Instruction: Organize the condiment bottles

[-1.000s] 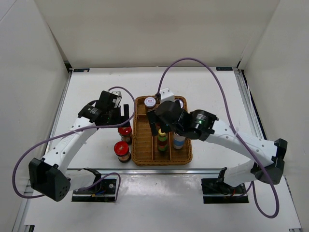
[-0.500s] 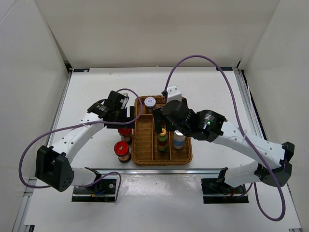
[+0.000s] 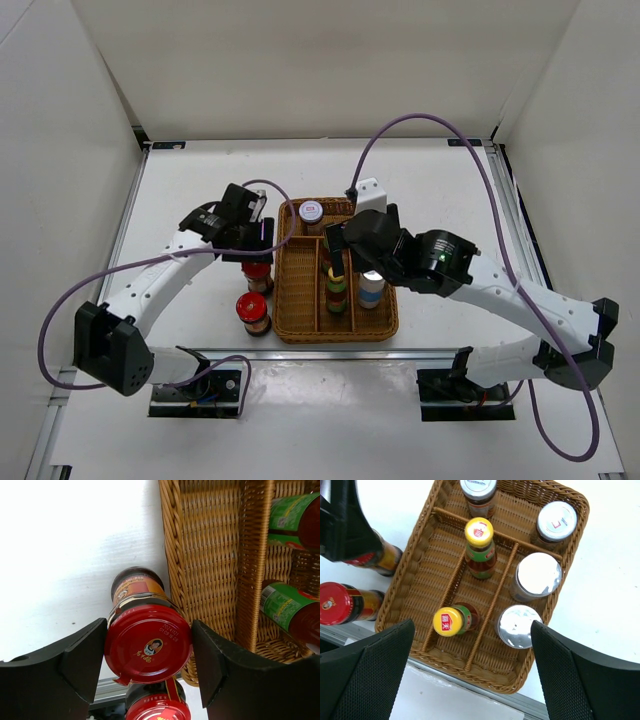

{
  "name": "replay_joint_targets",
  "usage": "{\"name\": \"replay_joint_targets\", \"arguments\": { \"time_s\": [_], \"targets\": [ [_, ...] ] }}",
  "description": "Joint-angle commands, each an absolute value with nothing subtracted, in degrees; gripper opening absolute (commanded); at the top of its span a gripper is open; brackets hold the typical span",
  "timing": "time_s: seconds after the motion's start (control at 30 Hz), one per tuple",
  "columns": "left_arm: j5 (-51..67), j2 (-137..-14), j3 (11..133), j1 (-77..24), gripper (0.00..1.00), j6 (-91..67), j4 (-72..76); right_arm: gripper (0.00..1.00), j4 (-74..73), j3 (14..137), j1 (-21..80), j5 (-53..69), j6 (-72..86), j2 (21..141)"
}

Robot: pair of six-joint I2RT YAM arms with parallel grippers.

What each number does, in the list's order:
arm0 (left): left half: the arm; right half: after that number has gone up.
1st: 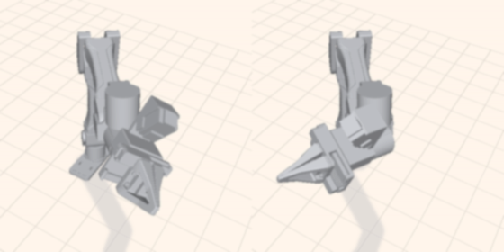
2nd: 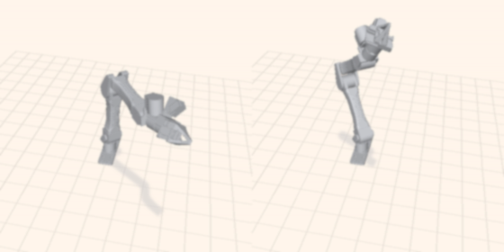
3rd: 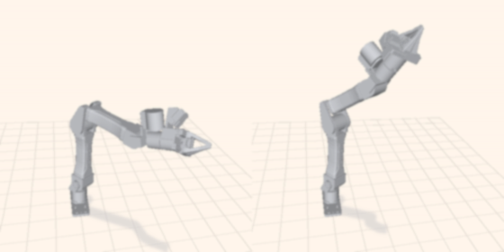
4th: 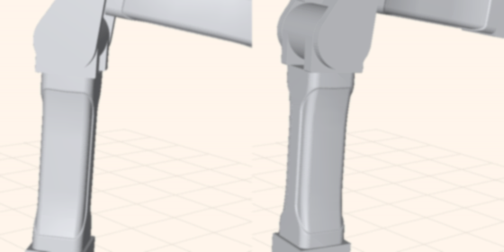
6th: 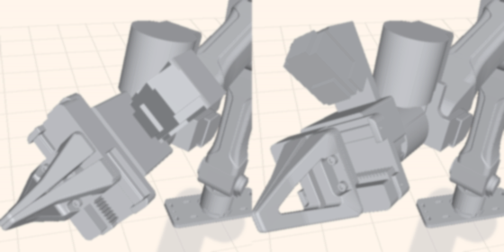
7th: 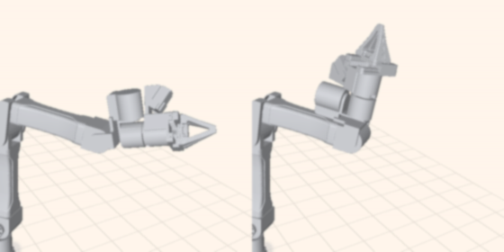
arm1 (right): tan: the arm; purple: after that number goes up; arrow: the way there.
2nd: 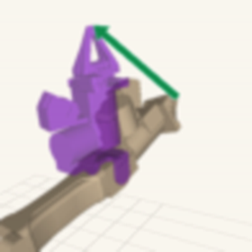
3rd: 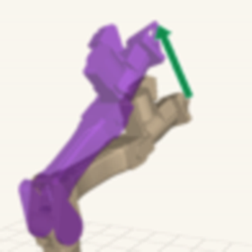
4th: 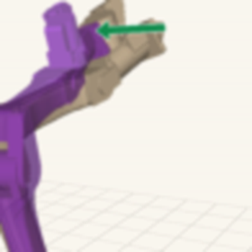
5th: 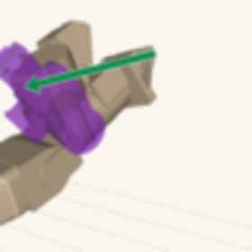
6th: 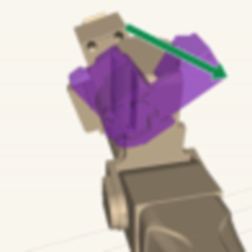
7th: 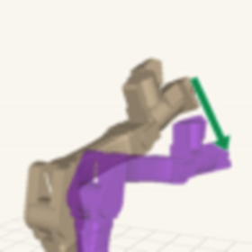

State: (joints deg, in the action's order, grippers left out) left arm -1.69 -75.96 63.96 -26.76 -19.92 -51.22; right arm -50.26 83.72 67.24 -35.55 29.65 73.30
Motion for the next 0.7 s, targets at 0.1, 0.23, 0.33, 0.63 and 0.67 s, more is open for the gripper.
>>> {"name": "replay_joint_targets", "arguments": {
  "time_s": [0.1, 0.23, 0.33, 0.63, 0.67],
  "targets": [
    [-4.0, -73.3, 71.6, -27.0, 0.30, -17.8, -51.6, 1.00, -51.2, 82.4, 67.6, -38.1, 30.9, 70.9],
    [-4.5, -73.3, 76.1, -27.0, 0.22, -17.3, -52.9, 1.00, -51.7, 82.4, 67.6, -38.6, 31.5, 70.4],
    [-4.5, -73.3, 79.8, -27.0, 0.17, -17.3, -53.5, 1.00, -52.2, 82.4, 67.6, -39.1, 31.5, 70.4],
    [0.2, -79.4, 88.2, -27.0, 0.13, -19.1, -52.9, 1.00, -53.9, 82.4, 67.6, -39.6, 33.1, 69.9],
    [0.8, -80.1, 88.2, -27.0, 0.11, -19.7, -52.9, 1.00, -53.9, 82.4, 67.6, -40.2, 33.1, 69.9]
  ]
}}
